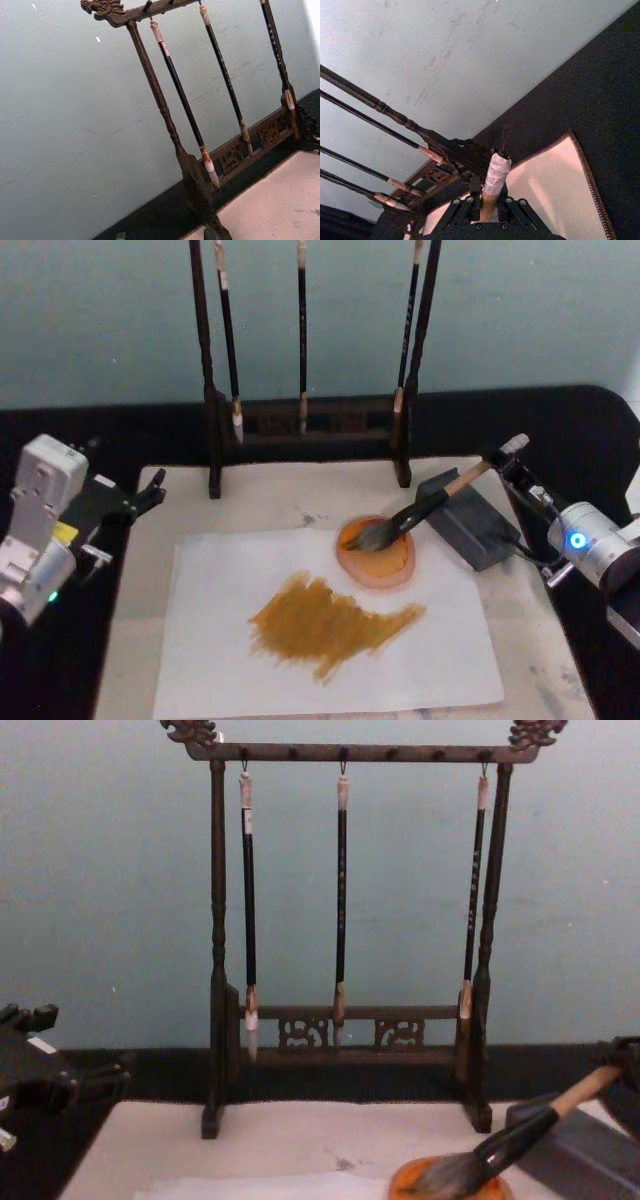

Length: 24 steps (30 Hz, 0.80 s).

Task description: Pick up the brush from the inkstone, write on the paper, then place the brush back to its original position.

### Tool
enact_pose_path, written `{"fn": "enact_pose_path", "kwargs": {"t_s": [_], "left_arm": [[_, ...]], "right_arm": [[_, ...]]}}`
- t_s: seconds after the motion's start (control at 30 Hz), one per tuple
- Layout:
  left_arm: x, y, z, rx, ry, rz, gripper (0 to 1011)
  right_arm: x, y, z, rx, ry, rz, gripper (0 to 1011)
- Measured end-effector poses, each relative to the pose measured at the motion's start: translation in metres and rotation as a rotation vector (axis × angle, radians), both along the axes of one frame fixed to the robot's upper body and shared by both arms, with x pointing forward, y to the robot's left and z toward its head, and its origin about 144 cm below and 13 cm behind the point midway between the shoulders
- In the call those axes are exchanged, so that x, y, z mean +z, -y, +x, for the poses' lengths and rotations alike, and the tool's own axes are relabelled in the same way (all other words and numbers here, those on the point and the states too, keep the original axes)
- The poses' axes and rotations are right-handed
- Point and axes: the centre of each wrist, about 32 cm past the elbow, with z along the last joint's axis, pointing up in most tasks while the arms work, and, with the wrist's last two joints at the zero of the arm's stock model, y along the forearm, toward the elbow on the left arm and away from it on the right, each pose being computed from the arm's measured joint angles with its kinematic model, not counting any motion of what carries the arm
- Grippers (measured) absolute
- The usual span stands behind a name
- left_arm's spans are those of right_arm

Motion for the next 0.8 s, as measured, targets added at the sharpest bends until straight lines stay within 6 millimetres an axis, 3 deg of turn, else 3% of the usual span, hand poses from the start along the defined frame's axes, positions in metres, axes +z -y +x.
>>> {"fn": "enact_pose_path", "kwargs": {"t_s": [0.53,0.8], "left_arm": [[0.0,0.0,0.0,0.0,0.0,0.0,1010],[0.0,0.0,0.0,0.0,0.0,0.0,1010]], "right_arm": [[0.001,0.0,0.0,-0.005,0.013,0.001,181],[0.012,-0.005,-0.001,0.0,0.062,-0.001,179]]}}
